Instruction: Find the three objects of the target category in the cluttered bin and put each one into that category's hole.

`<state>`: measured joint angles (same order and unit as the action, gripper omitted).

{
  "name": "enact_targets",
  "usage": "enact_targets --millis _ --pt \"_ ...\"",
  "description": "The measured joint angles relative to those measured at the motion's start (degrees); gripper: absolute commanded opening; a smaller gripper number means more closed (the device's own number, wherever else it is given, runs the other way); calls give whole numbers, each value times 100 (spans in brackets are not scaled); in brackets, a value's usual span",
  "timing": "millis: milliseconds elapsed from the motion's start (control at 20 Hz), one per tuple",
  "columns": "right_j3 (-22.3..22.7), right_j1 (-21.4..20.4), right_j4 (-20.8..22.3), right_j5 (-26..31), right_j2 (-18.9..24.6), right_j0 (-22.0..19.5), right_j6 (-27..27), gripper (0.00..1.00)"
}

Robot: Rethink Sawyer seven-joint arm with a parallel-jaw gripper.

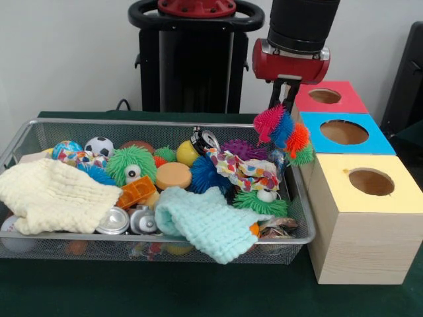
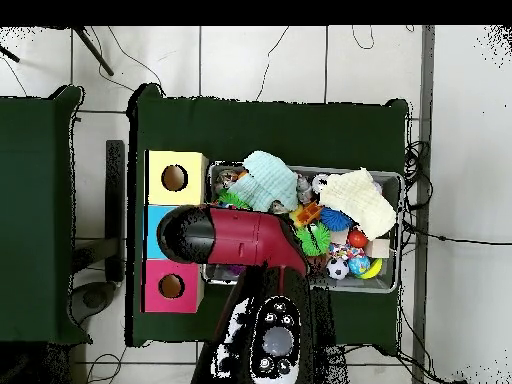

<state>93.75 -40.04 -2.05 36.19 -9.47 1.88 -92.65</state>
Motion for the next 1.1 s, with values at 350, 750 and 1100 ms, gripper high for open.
enact_targets --millis 350,750,1100 --pt "-2 11 -98 0 -74 164 0 0" --pt "-2 25 -235 0 -183 280 0 0" --pt "-3 26 -279 0 -231 289 0 0"
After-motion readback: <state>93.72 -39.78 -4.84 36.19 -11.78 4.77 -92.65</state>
